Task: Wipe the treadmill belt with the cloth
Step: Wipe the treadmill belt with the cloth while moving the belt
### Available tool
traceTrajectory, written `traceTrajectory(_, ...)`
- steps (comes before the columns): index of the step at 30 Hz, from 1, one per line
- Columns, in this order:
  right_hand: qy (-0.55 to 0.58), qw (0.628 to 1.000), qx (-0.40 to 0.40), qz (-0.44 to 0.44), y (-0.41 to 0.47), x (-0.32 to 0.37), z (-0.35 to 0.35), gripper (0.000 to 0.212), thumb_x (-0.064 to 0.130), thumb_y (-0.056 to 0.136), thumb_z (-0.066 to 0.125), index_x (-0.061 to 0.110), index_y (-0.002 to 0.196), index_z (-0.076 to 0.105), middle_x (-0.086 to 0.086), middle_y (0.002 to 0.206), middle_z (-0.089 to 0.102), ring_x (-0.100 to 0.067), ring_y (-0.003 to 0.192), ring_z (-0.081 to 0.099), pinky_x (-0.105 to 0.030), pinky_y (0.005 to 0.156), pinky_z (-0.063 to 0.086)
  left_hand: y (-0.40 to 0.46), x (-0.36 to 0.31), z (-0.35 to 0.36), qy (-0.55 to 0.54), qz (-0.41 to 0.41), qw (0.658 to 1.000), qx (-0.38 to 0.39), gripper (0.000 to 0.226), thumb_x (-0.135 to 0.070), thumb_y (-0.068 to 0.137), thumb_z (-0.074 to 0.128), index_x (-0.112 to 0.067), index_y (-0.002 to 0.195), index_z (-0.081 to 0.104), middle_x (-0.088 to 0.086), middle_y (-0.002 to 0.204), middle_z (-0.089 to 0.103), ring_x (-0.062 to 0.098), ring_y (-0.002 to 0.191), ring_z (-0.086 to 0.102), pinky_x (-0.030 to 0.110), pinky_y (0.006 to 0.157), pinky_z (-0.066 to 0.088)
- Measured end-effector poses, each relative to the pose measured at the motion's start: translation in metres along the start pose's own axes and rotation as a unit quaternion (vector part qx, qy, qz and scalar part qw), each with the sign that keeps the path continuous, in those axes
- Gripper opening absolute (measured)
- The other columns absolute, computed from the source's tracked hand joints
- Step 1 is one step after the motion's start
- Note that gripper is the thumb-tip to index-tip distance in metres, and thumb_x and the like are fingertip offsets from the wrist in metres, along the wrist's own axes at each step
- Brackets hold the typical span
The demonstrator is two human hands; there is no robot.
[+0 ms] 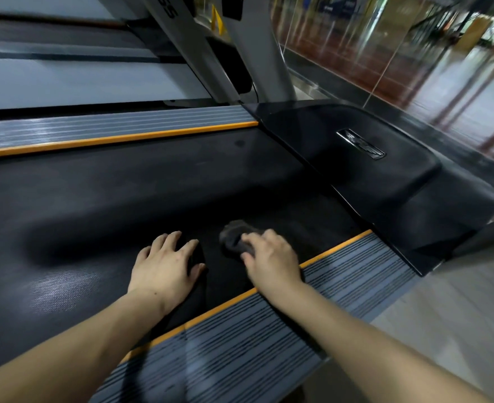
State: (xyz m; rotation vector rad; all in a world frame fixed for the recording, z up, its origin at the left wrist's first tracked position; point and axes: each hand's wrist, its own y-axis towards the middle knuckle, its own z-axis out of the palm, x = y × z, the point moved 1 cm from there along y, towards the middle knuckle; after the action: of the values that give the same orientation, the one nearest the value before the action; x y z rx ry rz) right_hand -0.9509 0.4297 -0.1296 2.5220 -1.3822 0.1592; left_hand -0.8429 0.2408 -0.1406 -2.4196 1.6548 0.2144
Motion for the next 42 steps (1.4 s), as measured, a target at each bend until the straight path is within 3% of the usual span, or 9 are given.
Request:
traceTrajectory(3, 0.008, 0.999, 0.030, -0.035, 0.008, -0.010, -0.008, 0.034, 0.040, 0.089, 0.061, 0.035, 0.123, 0.058, -0.002, 0.107, 0.055, -0.025, 0.105, 0.054, -0.037, 0.085, 0.049, -0.010, 0.003, 0.001, 0.001, -0.010, 1.000, 0.013, 0.060, -0.064, 0.097, 0.035, -0.041, 0.152, 0.028, 0.000, 0.165, 0.022, 0.025, 0.153, 0.013, 0.045, 0.121, 0.022)
traceTrajectory(8, -0.102, 0.987, -0.003, 0.124, 0.053, -0.086, -0.028, 0.035, 0.037, 0.092, 0.058, 0.029, 0.127, 0.057, -0.008, 0.114, 0.056, -0.033, 0.105, 0.058, -0.040, 0.086, 0.050, -0.021, 0.007, -0.004, 0.000, -0.015, 1.000, 0.021, 0.059, -0.063, 0.098, 0.033, -0.041, 0.153, 0.026, 0.002, 0.166, 0.019, 0.026, 0.153, 0.010, 0.047, 0.122, 0.020)
traceTrajectory(11, -0.071, 0.981, -0.022, 0.182, 0.045, -0.060, -0.019, 0.034, 0.037, 0.094, 0.057, 0.028, 0.127, 0.057, -0.011, 0.118, 0.057, -0.033, 0.108, 0.057, -0.038, 0.088, 0.048, -0.027, 0.018, -0.005, -0.001, -0.028, 0.999, 0.028, 0.060, -0.064, 0.098, 0.032, -0.041, 0.154, 0.025, 0.001, 0.166, 0.018, 0.026, 0.154, 0.010, 0.047, 0.122, 0.019)
traceTrajectory(13, -0.037, 0.988, -0.027, 0.148, 0.026, -0.018, -0.007, 0.033, 0.039, 0.093, 0.057, 0.030, 0.126, 0.059, -0.009, 0.115, 0.057, -0.031, 0.105, 0.057, -0.036, 0.088, 0.047, -0.032, 0.030, -0.006, 0.006, -0.034, 0.999, 0.030, 0.060, -0.064, 0.098, 0.032, -0.042, 0.153, 0.025, 0.001, 0.166, 0.019, 0.026, 0.153, 0.010, 0.047, 0.122, 0.020)
traceTrajectory(17, 0.025, 0.999, -0.008, -0.024, -0.022, 0.069, 0.014, 0.034, 0.036, 0.090, 0.061, 0.031, 0.123, 0.060, -0.005, 0.108, 0.057, -0.028, 0.102, 0.055, -0.038, 0.086, 0.049, -0.043, 0.049, -0.010, 0.024, -0.048, 0.998, 0.021, 0.059, -0.063, 0.098, 0.032, -0.042, 0.153, 0.027, 0.002, 0.165, 0.021, 0.026, 0.153, 0.012, 0.047, 0.121, 0.021)
traceTrajectory(19, 0.017, 0.998, 0.004, -0.052, -0.027, 0.085, 0.015, 0.036, 0.037, 0.092, 0.060, 0.032, 0.127, 0.058, -0.003, 0.108, 0.055, -0.025, 0.104, 0.053, -0.039, 0.084, 0.050, -0.052, 0.059, -0.011, 0.027, -0.056, 0.998, 0.023, 0.058, -0.062, 0.098, 0.032, -0.042, 0.153, 0.026, 0.002, 0.166, 0.020, 0.026, 0.153, 0.011, 0.047, 0.122, 0.020)
traceTrajectory(28, -0.011, 1.000, -0.025, -0.007, 0.008, 0.097, 0.026, 0.036, 0.040, 0.095, 0.058, 0.034, 0.130, 0.059, 0.001, 0.106, 0.057, -0.021, 0.102, 0.054, -0.036, 0.077, 0.050, -0.037, 0.087, -0.020, 0.016, -0.072, 0.997, -0.027, 0.057, -0.061, 0.098, 0.031, -0.042, 0.152, 0.030, 0.000, 0.165, 0.021, 0.026, 0.153, 0.011, 0.047, 0.121, 0.019)
traceTrajectory(39, -0.049, 0.998, -0.035, 0.030, 0.168, 0.130, 0.066, 0.031, 0.044, 0.098, 0.050, 0.037, 0.126, 0.058, -0.005, 0.115, 0.056, -0.026, 0.108, 0.052, -0.036, 0.082, 0.046, 0.074, 0.148, -0.029, 0.005, -0.088, 0.994, -0.058, 0.055, -0.059, 0.099, 0.032, -0.044, 0.152, 0.029, 0.000, 0.165, 0.020, 0.027, 0.153, 0.009, 0.050, 0.122, 0.017)
traceTrajectory(42, -0.039, 0.997, -0.068, 0.025, 0.210, 0.133, 0.080, 0.029, 0.043, 0.095, 0.055, 0.035, 0.121, 0.062, -0.005, 0.111, 0.058, -0.028, 0.106, 0.055, -0.036, 0.082, 0.048, 0.103, 0.170, -0.032, 0.017, -0.095, 0.993, -0.067, 0.053, -0.059, 0.099, 0.031, -0.046, 0.150, 0.032, 0.001, 0.165, 0.023, 0.028, 0.153, 0.011, 0.053, 0.121, 0.012)
